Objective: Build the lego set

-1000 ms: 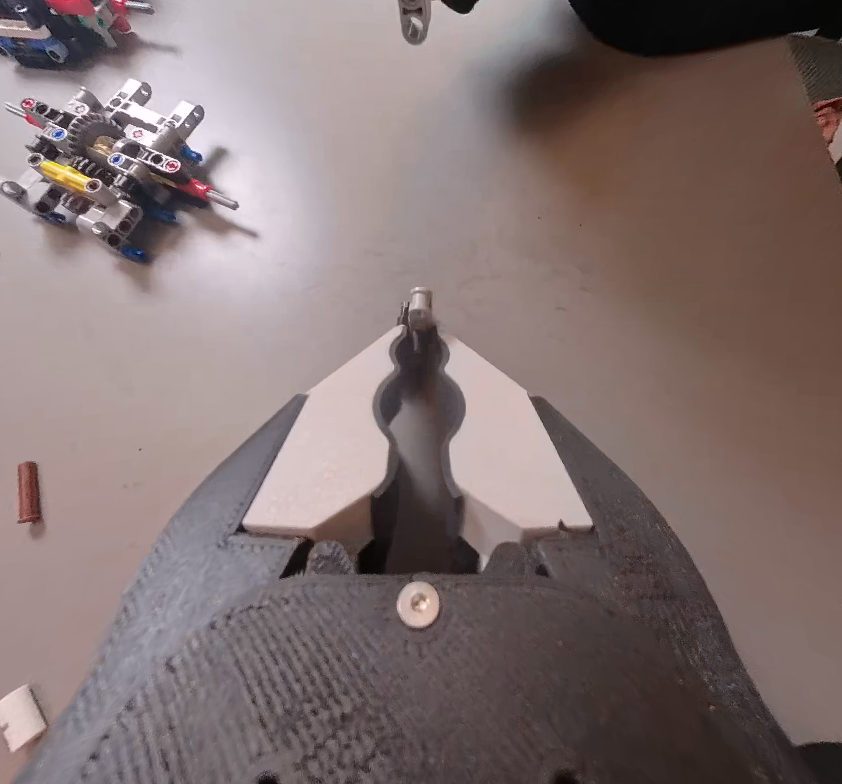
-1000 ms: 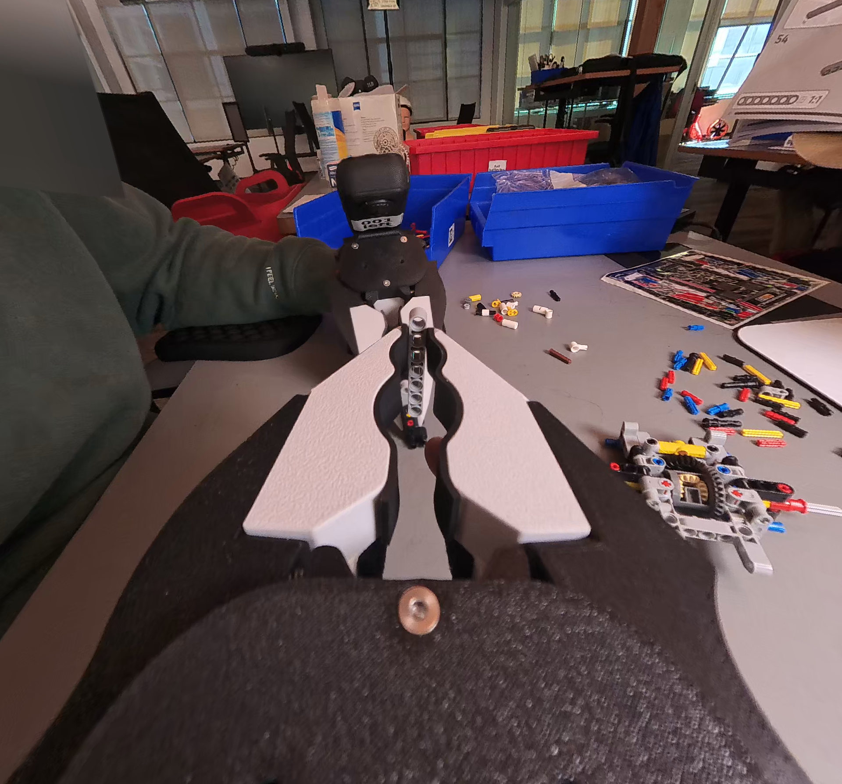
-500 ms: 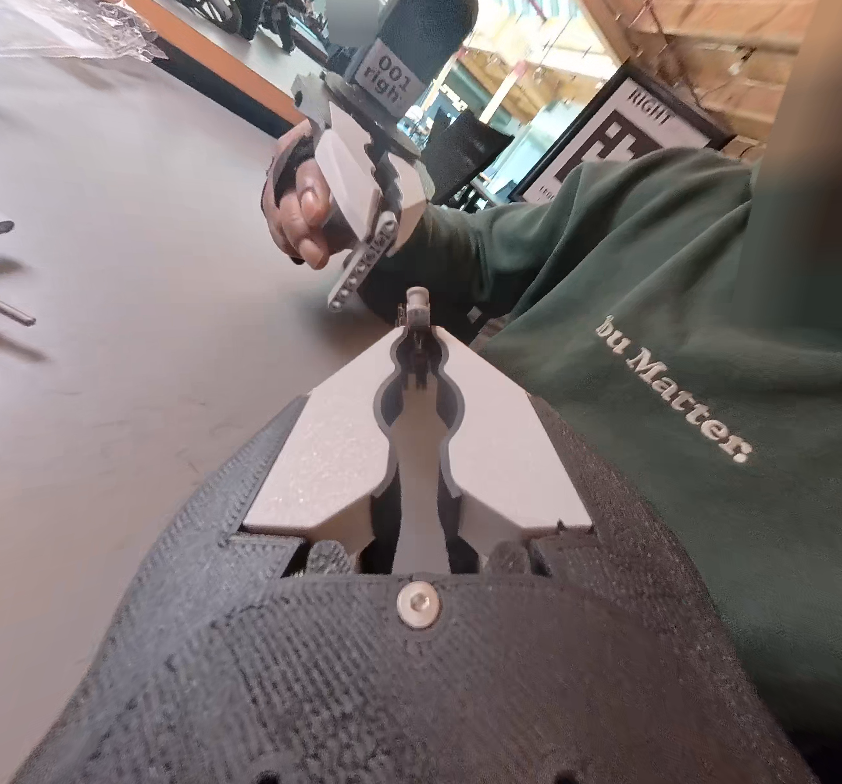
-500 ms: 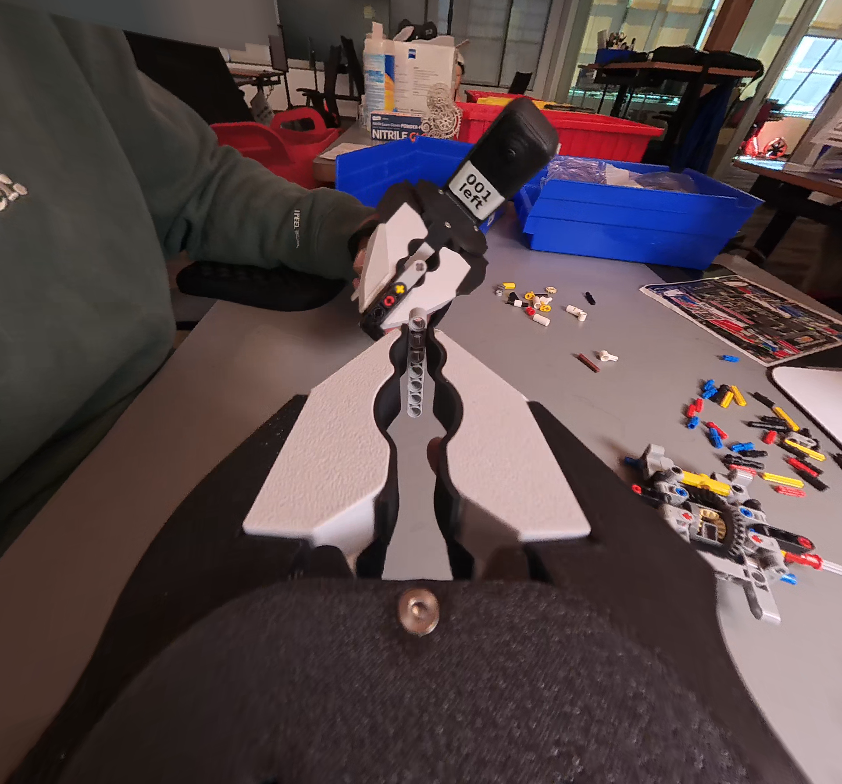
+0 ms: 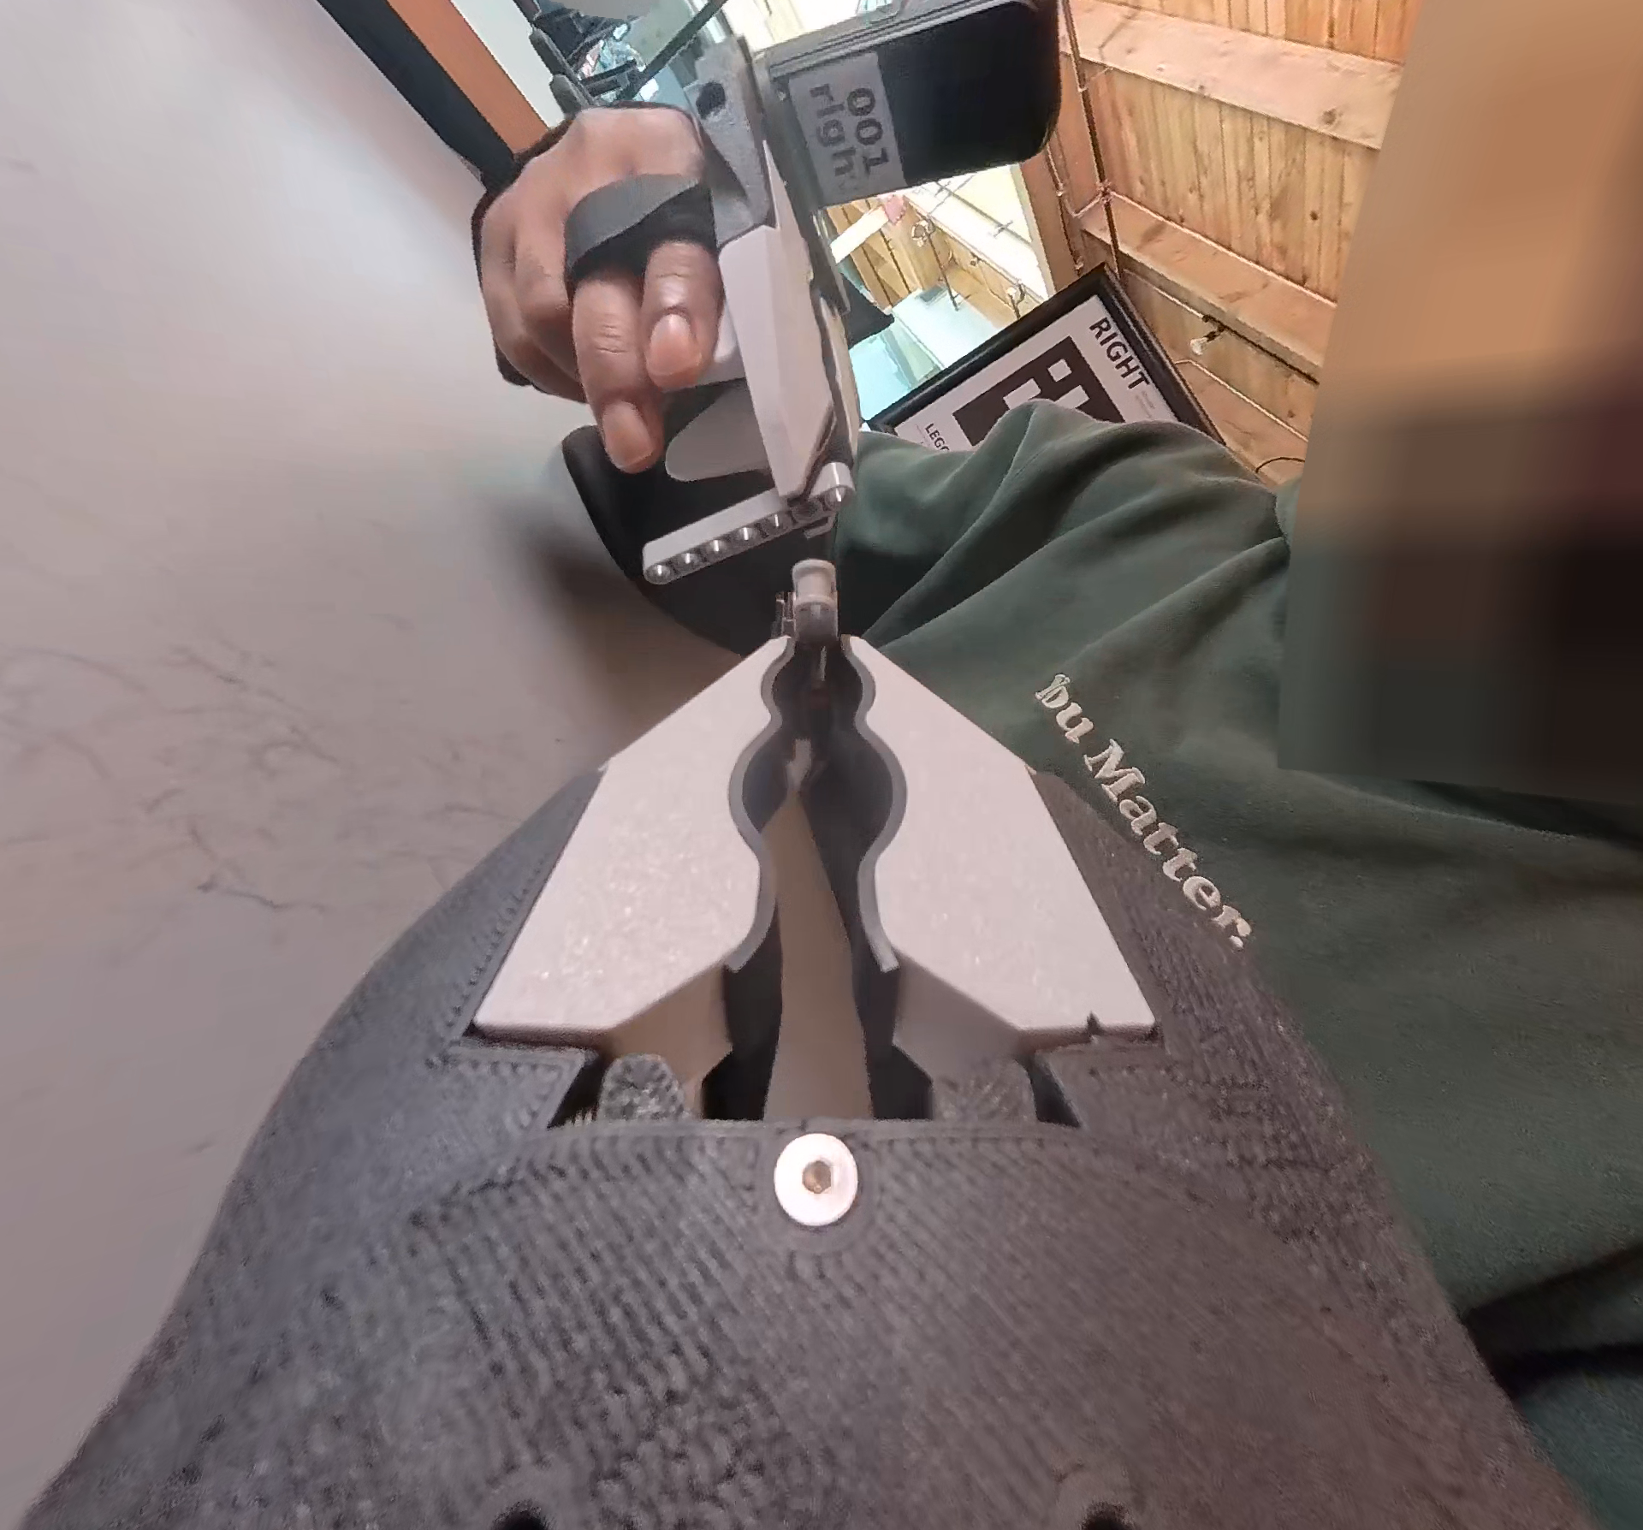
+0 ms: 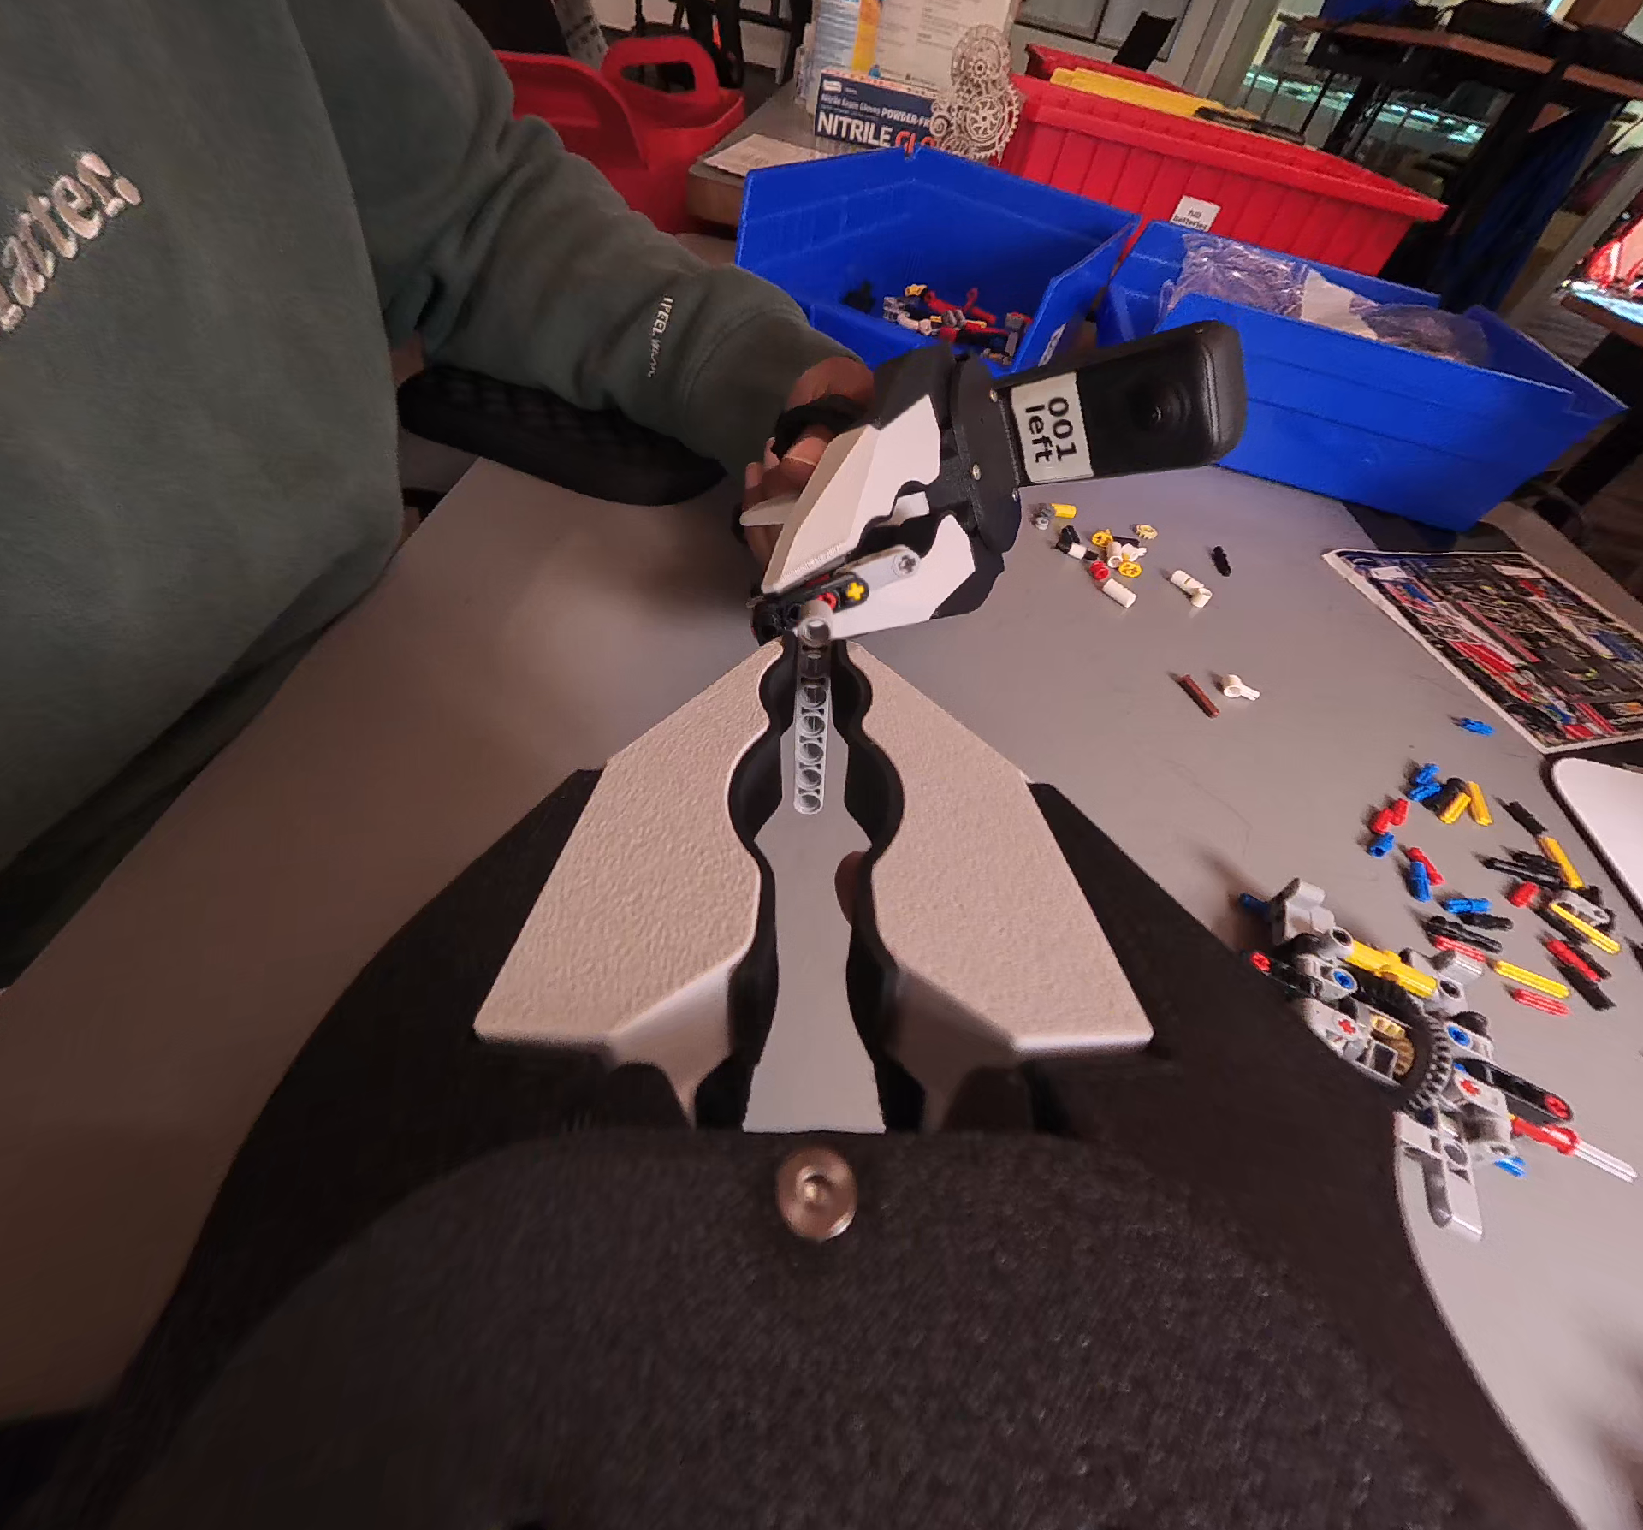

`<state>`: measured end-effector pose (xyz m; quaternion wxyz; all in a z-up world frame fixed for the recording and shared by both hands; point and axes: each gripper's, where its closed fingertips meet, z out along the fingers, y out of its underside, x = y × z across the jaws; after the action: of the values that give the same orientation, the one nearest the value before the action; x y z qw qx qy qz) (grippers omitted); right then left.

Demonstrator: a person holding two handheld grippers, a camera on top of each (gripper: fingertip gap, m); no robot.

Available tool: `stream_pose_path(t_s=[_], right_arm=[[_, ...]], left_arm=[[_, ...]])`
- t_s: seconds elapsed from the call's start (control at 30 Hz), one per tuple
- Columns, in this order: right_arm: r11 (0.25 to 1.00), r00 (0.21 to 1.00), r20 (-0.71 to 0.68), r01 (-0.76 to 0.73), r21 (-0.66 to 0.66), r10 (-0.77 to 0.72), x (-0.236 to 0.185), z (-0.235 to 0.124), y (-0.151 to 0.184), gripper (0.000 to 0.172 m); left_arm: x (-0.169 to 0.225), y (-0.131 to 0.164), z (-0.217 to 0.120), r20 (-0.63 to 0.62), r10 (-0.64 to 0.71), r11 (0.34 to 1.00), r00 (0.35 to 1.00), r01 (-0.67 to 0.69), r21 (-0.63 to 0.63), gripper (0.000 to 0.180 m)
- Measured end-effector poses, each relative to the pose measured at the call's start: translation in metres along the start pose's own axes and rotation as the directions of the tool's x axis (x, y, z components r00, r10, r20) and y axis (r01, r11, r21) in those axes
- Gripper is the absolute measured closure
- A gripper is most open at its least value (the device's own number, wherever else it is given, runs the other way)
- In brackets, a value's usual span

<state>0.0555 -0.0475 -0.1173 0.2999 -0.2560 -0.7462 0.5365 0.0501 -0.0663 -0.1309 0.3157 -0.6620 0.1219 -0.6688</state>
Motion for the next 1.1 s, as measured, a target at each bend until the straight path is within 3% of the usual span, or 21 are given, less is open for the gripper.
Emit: stream_pose_path(t_s=[0.53,0.63,0.7,0.8,0.87,1.0,1.1], right_arm=[[1.0,1.0,0.003,0.01,-0.001,-0.01,-0.003,0.004,0.002,0.166],[1.0,0.999,-0.011,0.03,0.004,-0.03,-0.002,0.005,0.001,0.166],[0.997,0.996,-0.033,0.076,-0.02,-0.077,-0.001,0.006,0.005,0.166],[0.972,0.978,-0.065,0.19,-0.138,-0.2,0.001,0.012,0.022,0.166],[0.944,0.961,-0.061,0.253,-0.209,-0.271,-0.001,0.018,0.034,0.166],[0.908,0.94,-0.041,0.315,-0.276,-0.338,-0.004,0.027,0.047,0.166],[0.906,0.939,-0.039,0.317,-0.28,-0.341,-0.005,0.029,0.049,0.166]], left_arm=[[-0.007,0.004,0.0,0.017,-0.009,1.0,1.0,0.01,-0.023,0.175],[-0.012,0.005,-0.002,0.054,0.0,1.0,0.999,0.002,-0.031,0.175],[-0.023,0.007,-0.006,0.146,0.038,0.998,0.989,-0.03,-0.059,0.175],[-0.051,0.011,-0.025,0.382,0.226,0.968,0.896,-0.162,-0.192,0.175],[-0.071,0.013,-0.044,0.514,0.409,0.903,0.754,-0.251,-0.349,0.174],[-0.086,0.013,-0.062,0.549,0.659,0.744,0.514,-0.334,-0.579,0.174],[-0.087,0.017,-0.06,0.503,0.74,0.664,0.446,-0.365,-0.653,0.174]])
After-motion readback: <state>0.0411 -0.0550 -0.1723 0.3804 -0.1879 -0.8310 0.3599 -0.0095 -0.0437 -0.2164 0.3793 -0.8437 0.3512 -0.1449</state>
